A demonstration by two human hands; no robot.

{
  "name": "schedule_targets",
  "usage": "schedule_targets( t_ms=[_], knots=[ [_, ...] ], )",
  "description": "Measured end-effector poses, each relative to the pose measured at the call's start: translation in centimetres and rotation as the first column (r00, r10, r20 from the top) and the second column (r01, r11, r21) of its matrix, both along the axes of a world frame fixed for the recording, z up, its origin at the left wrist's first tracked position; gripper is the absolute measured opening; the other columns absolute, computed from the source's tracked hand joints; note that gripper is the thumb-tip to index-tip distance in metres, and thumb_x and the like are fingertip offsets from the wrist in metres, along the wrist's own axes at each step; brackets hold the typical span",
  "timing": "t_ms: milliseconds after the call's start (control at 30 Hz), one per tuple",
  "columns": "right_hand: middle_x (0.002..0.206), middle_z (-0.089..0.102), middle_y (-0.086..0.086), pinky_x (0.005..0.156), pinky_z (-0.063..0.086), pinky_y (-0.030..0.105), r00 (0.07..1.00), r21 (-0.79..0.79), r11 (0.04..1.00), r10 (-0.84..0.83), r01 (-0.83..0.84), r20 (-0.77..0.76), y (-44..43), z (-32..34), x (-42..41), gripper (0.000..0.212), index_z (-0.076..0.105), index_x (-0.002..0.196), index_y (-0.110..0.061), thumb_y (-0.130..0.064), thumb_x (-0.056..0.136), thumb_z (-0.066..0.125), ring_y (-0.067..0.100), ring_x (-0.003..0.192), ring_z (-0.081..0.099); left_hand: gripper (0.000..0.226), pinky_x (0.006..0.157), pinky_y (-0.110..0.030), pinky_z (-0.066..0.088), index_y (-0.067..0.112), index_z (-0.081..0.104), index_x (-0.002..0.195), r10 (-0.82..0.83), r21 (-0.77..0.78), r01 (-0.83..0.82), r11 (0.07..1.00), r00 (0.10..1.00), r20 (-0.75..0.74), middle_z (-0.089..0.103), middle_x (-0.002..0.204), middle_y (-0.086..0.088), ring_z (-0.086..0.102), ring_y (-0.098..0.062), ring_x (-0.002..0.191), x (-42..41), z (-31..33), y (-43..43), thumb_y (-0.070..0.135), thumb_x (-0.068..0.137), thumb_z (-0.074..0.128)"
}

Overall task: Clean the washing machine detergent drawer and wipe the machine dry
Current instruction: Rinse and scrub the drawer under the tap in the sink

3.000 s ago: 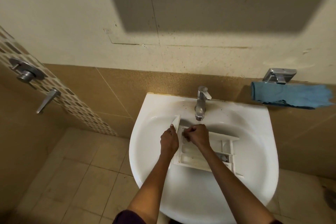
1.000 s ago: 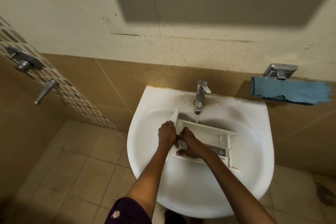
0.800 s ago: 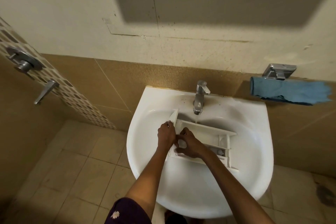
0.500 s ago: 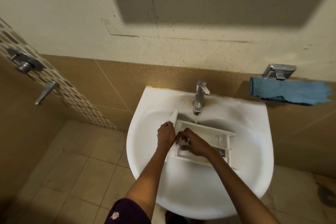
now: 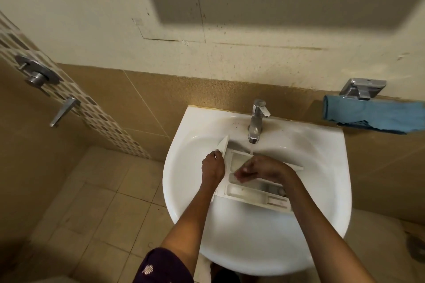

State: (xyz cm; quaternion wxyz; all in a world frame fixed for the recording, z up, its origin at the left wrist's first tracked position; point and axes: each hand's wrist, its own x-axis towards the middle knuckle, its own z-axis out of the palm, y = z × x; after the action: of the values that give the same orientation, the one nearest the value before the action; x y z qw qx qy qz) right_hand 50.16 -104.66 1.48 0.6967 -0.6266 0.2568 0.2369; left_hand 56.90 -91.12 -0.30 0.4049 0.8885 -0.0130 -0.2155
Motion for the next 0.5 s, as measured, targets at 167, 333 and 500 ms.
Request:
schedule_targets(
  t_ms=[167,333,500],
  knots=[
    [0.106,0.067,0.025,0.085,0.054,0.033,0.988,-0.503,0.852,0.152,-0.148,-0.035,0.7,-1.0,-1.0,0.024,0.066,0.1,0.012,0.006,0.09,0.046,0.022,0.078,0.064,0.046,0.087,-0.039,0.04,-0.004,0.058,0.094,0.003,0.0,-0.003,1.0,1.0,-0.006,0.062,0.107,-0.025,0.054,-0.039,0.102,0.0,0.0,0.0,0.027,0.101,0.025],
    [0.113,0.066,0.004,0.087,0.044,0.026,0.954,-0.825,0.532,0.299,-0.191,-0.028,5.4,-2.6,-2.6,0.028,0.066,0.11,-0.015,-0.027,0.085,0.064,0.021,0.106,0.06,0.046,0.093,-0.04,0.041,-0.002,0.06,0.104,0.001,0.004,-0.001,1.0,1.0,-0.005,0.061,0.113,-0.025,0.055,-0.039,0.106,0.1,-0.2,0.0,0.027,0.101,0.024],
    [0.103,0.061,0.003,0.06,0.032,0.008,0.976,-0.839,0.544,0.195,-0.023,0.099,5.9,-4.0,-4.2,0.02,0.062,0.103,-0.01,-0.024,0.089,0.057,0.018,0.097,0.059,0.047,0.093,-0.041,0.041,-0.002,0.06,0.105,-0.004,0.006,0.004,1.0,1.0,-0.004,0.061,0.114,-0.025,0.055,-0.039,0.106,0.0,-0.1,-0.1,0.028,0.101,0.024]
  ],
)
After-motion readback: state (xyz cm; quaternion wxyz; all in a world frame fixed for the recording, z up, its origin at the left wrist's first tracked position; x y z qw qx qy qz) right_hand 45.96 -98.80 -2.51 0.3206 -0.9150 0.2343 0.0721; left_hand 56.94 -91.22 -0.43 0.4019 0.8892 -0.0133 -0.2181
